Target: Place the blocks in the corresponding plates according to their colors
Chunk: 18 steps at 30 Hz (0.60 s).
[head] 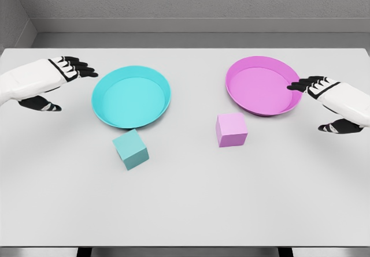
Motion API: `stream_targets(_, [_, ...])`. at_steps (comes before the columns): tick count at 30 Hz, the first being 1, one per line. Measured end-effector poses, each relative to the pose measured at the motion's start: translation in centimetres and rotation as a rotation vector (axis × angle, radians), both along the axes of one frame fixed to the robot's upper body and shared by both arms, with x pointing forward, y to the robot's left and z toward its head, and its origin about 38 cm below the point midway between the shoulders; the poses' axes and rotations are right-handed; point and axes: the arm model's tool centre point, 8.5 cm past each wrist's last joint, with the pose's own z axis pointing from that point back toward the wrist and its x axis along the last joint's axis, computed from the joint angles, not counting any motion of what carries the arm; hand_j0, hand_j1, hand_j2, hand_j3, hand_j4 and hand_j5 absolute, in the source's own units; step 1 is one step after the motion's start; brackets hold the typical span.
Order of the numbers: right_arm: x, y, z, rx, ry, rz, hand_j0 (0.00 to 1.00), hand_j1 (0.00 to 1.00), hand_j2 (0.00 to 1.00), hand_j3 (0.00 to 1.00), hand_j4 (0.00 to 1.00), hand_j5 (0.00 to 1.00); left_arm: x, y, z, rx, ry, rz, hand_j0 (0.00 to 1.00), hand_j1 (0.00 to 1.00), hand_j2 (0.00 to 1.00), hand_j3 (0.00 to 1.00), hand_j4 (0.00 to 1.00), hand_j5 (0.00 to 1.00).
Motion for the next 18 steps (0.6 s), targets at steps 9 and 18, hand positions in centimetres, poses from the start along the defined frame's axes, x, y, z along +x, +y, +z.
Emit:
stream_targets(9, [0.8,0.8,1.8,0.008,-0.051,0.021,1.00,1.00,1.00,1.00,1.00,1.00,-1.3,-0.8,-1.4,0.007,0.037,-0.034,1.00,1.00,1.00,1.00,1.00,1.00])
stream_targets(18, [3.7,6.7,4.8,-0.050,-0.073,0.182,1.00,1.00,1.00,1.00,1.00,1.00,-3.5,-5.1,-2.1,0.064,0.057,-0.185,1.00,1.00,1.00,1.00,1.00,1.00])
